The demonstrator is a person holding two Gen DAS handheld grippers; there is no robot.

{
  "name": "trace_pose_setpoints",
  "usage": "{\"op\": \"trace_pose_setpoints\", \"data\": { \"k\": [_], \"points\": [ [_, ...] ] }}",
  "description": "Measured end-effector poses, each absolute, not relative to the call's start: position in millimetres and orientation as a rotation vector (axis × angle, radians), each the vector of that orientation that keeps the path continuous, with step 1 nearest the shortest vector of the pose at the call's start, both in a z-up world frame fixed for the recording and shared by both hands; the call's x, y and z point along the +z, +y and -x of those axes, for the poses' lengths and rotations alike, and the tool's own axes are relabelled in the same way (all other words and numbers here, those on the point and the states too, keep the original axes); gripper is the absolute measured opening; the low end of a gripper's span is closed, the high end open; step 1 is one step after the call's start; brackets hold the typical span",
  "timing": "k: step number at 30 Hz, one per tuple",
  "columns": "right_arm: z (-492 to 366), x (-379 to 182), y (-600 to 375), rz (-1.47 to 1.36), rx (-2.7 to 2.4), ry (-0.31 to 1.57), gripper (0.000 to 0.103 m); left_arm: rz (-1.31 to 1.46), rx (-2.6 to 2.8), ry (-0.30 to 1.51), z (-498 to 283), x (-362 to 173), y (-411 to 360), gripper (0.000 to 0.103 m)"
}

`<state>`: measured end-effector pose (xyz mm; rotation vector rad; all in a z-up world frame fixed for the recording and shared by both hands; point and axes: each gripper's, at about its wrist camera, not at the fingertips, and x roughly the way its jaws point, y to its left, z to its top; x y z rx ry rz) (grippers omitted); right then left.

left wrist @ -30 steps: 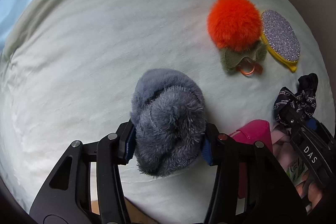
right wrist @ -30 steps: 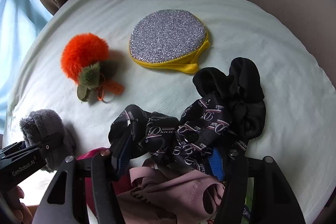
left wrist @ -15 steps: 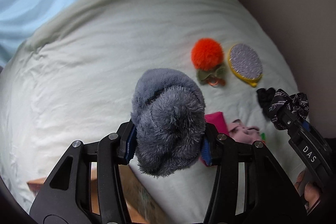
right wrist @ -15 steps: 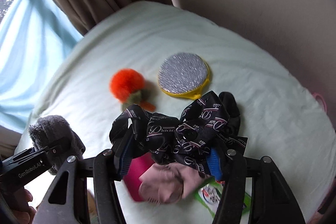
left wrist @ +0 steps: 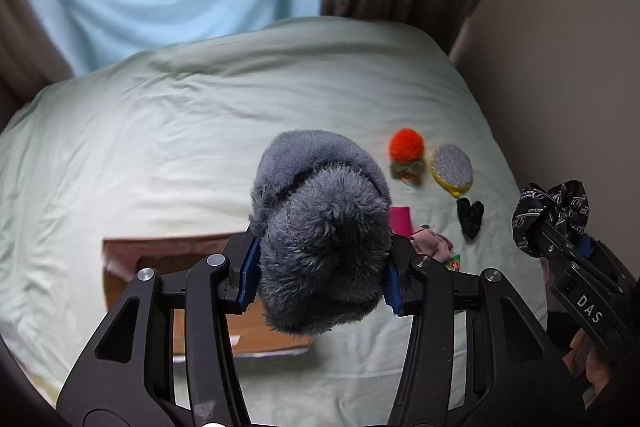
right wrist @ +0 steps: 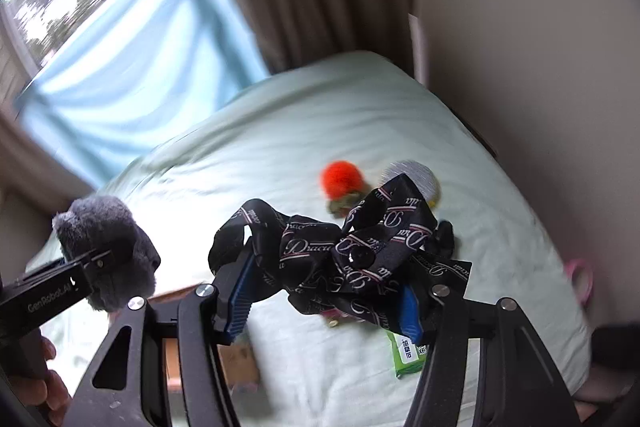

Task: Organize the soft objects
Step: 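Carry the sock ball with the left gripper while the right carries the scrunchie over the box, then open the left gripper over the box while the right releases the scrunchie into it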

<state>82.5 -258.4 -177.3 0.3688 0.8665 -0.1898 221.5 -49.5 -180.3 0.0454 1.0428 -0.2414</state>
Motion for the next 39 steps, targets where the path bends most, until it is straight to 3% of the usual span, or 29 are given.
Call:
{"op": "trace_pose_setpoints", "data": {
  "k": [6,18,29,39],
  "points": [
    [-78.5,-144.9,-192.6,-0.221,0.009,0.871,0.055,0.046,-0.094,1.019,-182.9,-164.5,13.3,0.045],
    [-106.0,-155.0,-48.3,-0.132,0.25,0.96,0.055,0.113,0.061,1.073,-164.6,-191.6,149.4,0.045],
    [-169.0,-241.6,15.0,-0.18,0.195,1.192,0.055,0.118,-0.033,1.262,-205.5,-288.1,216.8,0.045],
    [-210.3,-324.1,29.6,-0.303,0.116,1.393,0.057,0.074,-0.129,1.406,-243.6,-366.5,208.4,0.045]
  ]
}}
